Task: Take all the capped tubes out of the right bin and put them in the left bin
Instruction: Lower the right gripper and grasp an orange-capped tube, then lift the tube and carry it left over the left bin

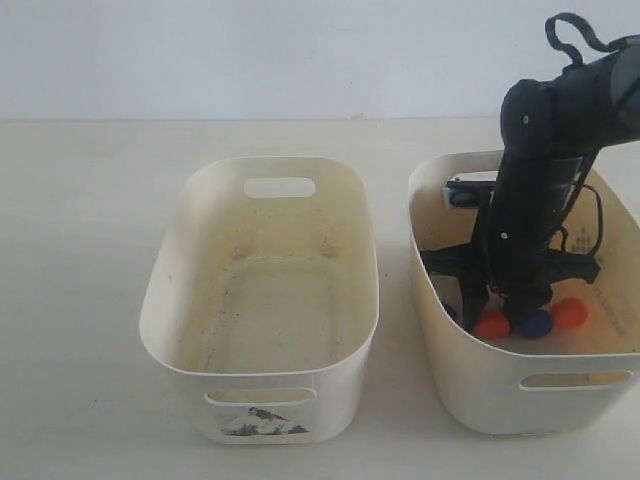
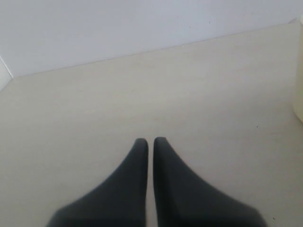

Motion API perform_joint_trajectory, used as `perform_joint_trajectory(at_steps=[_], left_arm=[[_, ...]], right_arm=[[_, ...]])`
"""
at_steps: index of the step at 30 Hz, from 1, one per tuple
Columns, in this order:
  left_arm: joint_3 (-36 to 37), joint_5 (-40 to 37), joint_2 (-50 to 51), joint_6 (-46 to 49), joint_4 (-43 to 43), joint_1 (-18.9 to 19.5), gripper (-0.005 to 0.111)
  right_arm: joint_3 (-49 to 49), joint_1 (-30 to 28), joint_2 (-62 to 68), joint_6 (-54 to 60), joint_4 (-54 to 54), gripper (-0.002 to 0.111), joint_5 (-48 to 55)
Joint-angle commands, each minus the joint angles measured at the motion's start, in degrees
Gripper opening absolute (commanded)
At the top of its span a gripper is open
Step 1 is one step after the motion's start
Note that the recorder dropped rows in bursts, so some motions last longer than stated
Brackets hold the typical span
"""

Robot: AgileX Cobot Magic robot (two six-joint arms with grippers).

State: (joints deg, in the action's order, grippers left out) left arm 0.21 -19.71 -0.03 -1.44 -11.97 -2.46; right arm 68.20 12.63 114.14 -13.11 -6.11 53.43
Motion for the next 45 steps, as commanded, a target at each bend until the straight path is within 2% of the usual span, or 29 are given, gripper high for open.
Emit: perform_joint_trajectory(at_steps=[1, 7, 11, 15, 18, 19, 20, 21, 23, 27, 29, 32, 33, 35, 36, 45], left_arm=[[-0.2, 0.2, 0.0, -0.5, 0.2, -0.1, 0.004], [-0.2, 0.2, 0.0, -0.5, 0.2, -0.1, 0.004], [-0.2, 0.2, 0.0, -0.5, 0.2, -0.1, 0.004], [-0.2, 0.2, 0.0, -0.5, 0.2, -0.1, 0.004], [-0.2, 0.2, 0.0, -0.5, 0.2, -0.1, 0.004], [-0.2, 0.2, 0.0, -0.5, 0.2, -0.1, 0.004], [-0.2, 0.2, 0.0, -0.5, 0.2, -0.1, 0.004], [-0.2, 0.2, 0.0, -0.5, 0.2, -0.1, 0.004], [-0.2, 0.2, 0.0, -0.5, 0.2, -0.1, 0.004], [-0.2, 0.2, 0.0, -0.5, 0.2, -0.1, 0.004], [-0.2, 0.2, 0.0, -0.5, 0.2, -0.1, 0.004], [-0.2, 0.2, 0.0, -0.5, 0.2, -0.1, 0.004], [-0.2, 0.2, 0.0, -0.5, 0.2, -0.1, 0.004], [-0.2, 0.2, 0.0, -0.5, 0.2, -0.1, 0.004], [-0.2, 0.2, 0.0, -0.5, 0.2, -0.1, 0.004], [-0.2, 0.2, 0.0, -0.5, 0.2, -0.1, 0.004]], right_arm=[[-0.2, 0.5, 0.3, 0.7, 1.5, 0.000, -1.4], [-0.2, 0.5, -5.9, 3.1, 1.8, 0.000, 3.7], [-0.2, 0.5, -13.5, 4.8, 1.9, 0.000, 8.7], [-0.2, 0.5, -22.0, 5.4, 0.4, 0.000, 9.6], [-0.2, 0.5, -29.6, 12.2, -10.7, 0.000, 5.9], [-0.2, 0.6, -32.0, 19.2, -20.5, 0.000, 3.4], [-0.2, 0.7, -32.6, 23.7, -24.6, 0.000, 2.3], [-0.2, 1.9, -32.9, 31.5, -32.6, 0.000, 0.5], [-0.2, 5.6, -32.3, 37.8, -36.2, 0.000, -2.3], [-0.2, 14.0, -28.6, 39.1, -32.4, 0.001, -10.3], [-0.2, 15.9, -26.0, 38.6, -30.1, 0.014, -11.3], [-0.2, 16.0, -22.6, 36.8, -29.7, 0.044, -11.4], [-0.2, 16.0, -22.3, 35.3, -29.7, 0.042, -11.4], [-0.2, 16.0, -22.3, 34.0, -29.7, 0.018, -11.4], [-0.1, 15.9, -22.4, 34.2, -29.3, 0.000, -11.4], [-0.1, 15.9, -25.4, 32.7, -26.7, 0.001, -11.6]])
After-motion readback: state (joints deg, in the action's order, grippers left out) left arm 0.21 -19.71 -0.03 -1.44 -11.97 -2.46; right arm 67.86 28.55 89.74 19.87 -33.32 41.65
